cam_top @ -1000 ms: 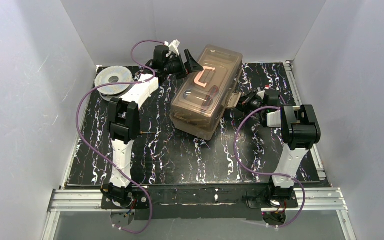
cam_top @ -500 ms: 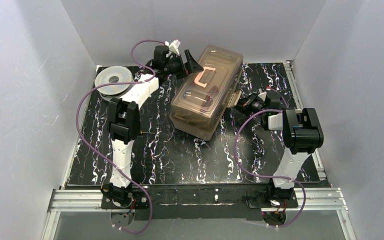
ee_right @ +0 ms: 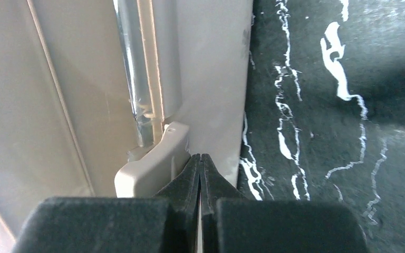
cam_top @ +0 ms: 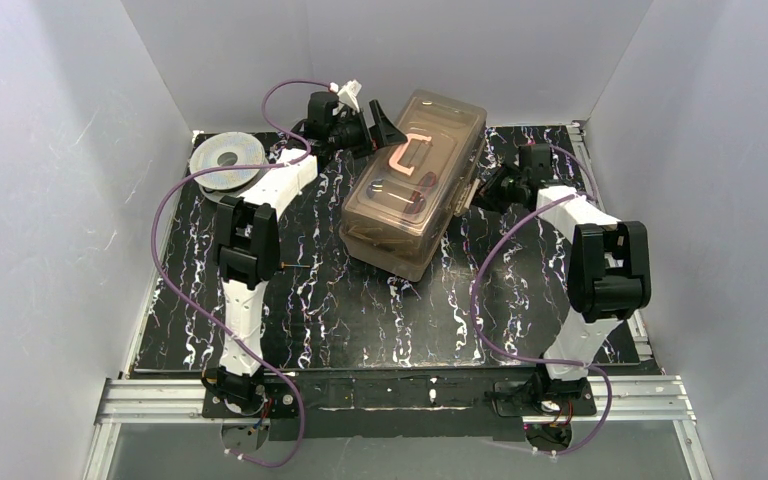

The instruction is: Pack the tool kit

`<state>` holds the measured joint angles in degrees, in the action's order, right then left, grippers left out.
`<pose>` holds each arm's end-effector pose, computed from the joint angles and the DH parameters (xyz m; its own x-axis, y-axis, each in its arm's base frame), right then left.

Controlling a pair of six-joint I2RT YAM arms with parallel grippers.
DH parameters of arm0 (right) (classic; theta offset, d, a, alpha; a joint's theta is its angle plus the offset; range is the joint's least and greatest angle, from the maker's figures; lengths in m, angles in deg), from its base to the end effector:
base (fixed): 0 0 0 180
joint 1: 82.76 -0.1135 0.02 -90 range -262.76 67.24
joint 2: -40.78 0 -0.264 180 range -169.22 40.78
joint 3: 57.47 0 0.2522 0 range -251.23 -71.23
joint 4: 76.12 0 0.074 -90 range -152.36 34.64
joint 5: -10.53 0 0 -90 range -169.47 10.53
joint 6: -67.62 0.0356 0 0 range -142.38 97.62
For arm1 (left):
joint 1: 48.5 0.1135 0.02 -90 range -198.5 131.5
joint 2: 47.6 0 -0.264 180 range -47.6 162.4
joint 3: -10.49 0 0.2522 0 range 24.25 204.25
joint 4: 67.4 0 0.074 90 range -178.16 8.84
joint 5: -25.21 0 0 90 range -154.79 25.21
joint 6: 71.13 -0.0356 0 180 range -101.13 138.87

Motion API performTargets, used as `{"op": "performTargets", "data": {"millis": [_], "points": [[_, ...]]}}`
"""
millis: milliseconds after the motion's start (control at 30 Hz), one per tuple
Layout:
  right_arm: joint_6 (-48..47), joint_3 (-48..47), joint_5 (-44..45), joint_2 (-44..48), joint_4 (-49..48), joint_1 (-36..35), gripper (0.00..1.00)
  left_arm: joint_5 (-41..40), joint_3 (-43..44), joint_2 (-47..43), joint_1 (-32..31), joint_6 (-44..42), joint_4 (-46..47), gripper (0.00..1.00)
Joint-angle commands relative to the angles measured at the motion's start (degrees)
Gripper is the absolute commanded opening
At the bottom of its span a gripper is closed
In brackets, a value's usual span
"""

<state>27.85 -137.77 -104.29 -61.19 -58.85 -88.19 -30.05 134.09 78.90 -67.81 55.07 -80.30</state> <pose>0.3886 0.0520 0.2118 -0.7161 0.6327 -0.2948 0.2180 0.6040 0.7666 0.4918 -0.1938 0.2848 -0.6735 -0.2783 -0.6848 0.4851 0.5327 -0.6935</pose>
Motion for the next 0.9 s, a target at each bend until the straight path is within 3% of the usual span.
{"op": "performTargets", "data": {"millis": [0, 267, 633, 867], "points": [[-6.0, -12.5, 9.6, 2.4, 14.7, -6.5, 0.03, 0.5, -4.2, -1.8, -3.2, -4.5, -9.1, 0.93], [-5.9, -32.9, 31.9, -8.4, 38.0, -14.9, 0.03, 0.5, -4.6, -1.2, -3.2, -5.3, -11.7, 0.93], [-5.1, -38.1, 33.9, -16.3, 39.1, -17.1, 0.02, 1.8, -8.1, -1.5, -3.1, -6.1, -11.2, 0.93], [-4.7, -36.4, 31.4, -18.3, 35.8, -17.1, 0.02, 2.5, -9.7, -1.1, -3.0, -6.0, -10.2, 0.93]]}}
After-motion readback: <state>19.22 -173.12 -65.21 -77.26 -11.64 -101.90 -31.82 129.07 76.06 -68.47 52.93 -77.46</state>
